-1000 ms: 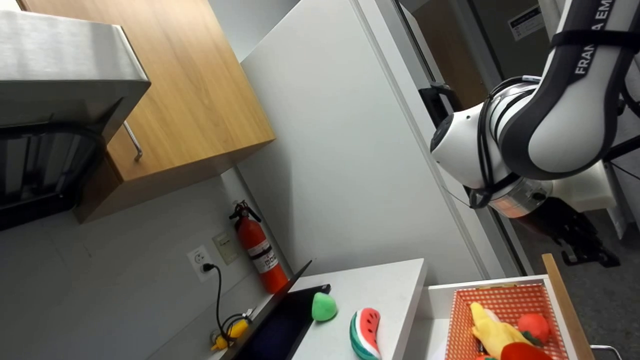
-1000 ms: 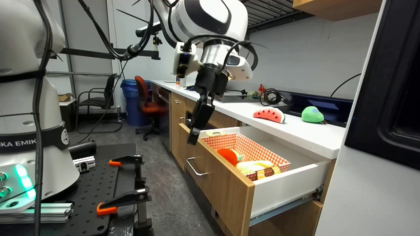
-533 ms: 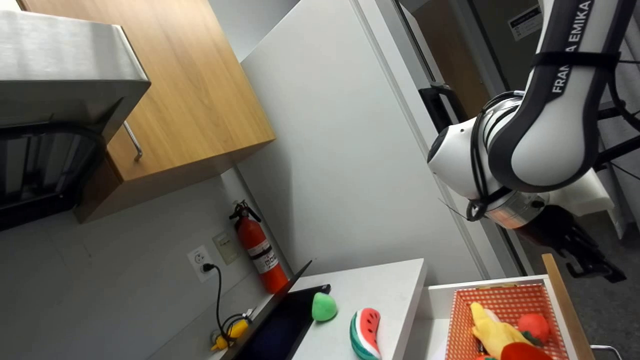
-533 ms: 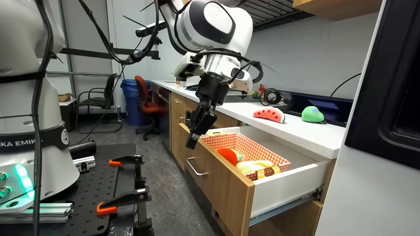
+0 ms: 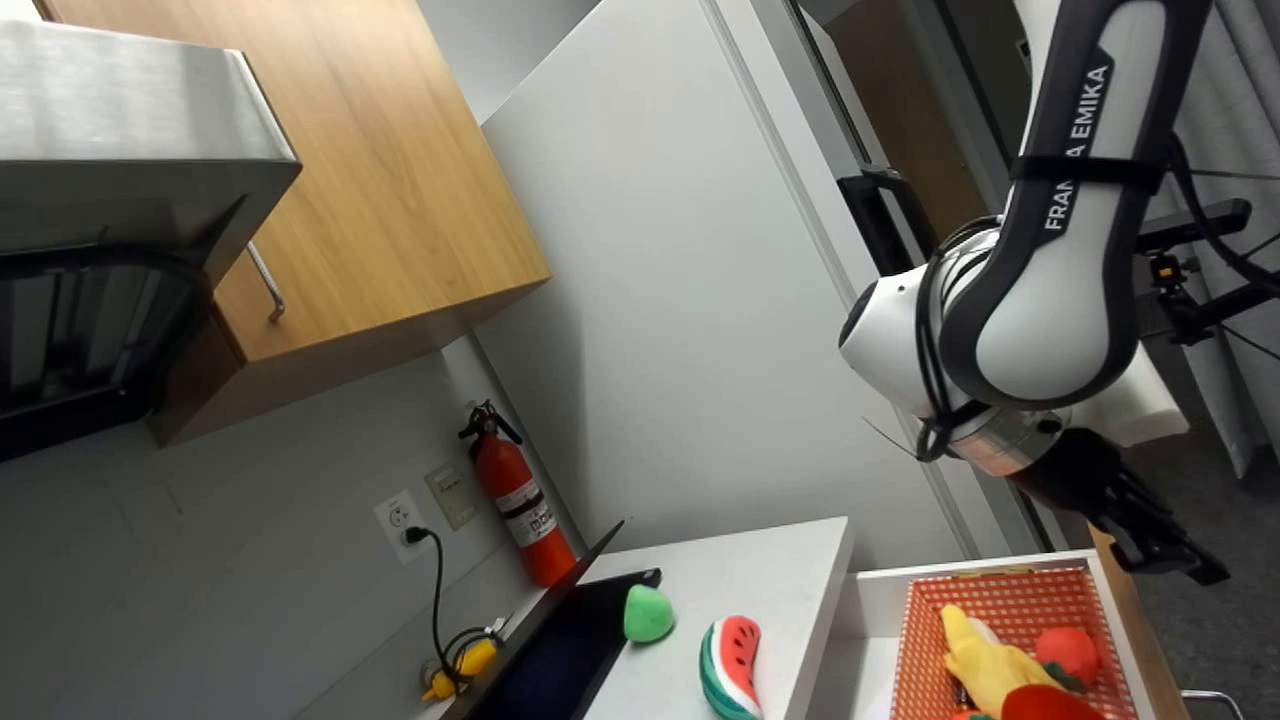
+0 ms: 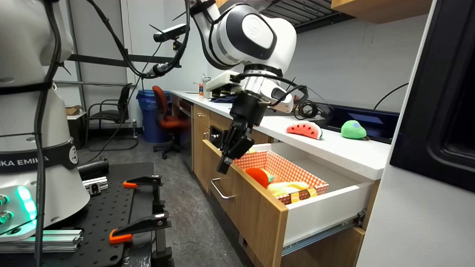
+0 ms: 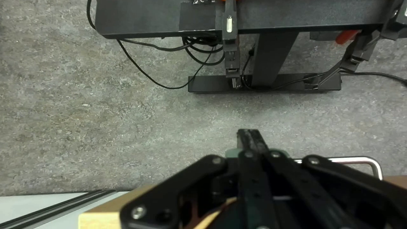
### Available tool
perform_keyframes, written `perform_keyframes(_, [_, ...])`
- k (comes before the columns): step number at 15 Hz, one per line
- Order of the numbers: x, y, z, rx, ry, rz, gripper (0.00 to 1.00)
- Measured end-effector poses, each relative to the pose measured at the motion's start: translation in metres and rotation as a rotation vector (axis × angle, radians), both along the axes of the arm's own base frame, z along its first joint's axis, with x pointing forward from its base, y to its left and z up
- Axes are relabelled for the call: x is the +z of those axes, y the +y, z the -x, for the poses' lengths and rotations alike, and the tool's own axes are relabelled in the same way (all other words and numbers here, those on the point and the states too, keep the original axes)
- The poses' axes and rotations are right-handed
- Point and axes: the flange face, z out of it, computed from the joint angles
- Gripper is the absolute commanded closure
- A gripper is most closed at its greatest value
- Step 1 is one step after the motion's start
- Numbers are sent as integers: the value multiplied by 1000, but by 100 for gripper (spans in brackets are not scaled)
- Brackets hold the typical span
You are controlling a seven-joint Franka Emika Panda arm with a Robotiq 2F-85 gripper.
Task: Open the drawer on the right, remove the watermelon and green pear from the drawer and place them on the countertop, close the drawer
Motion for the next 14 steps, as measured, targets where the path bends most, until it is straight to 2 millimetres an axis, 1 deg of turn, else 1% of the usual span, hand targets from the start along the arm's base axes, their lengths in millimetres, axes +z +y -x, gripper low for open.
perform_keyframes(5, [-10,-10,-12,-12,11,-9,100])
perform_keyframes(9, [-16,-17,-18,-13,18,-13,100])
perform_keyframes(14, [-19,-20,-25,12,8,-26,100])
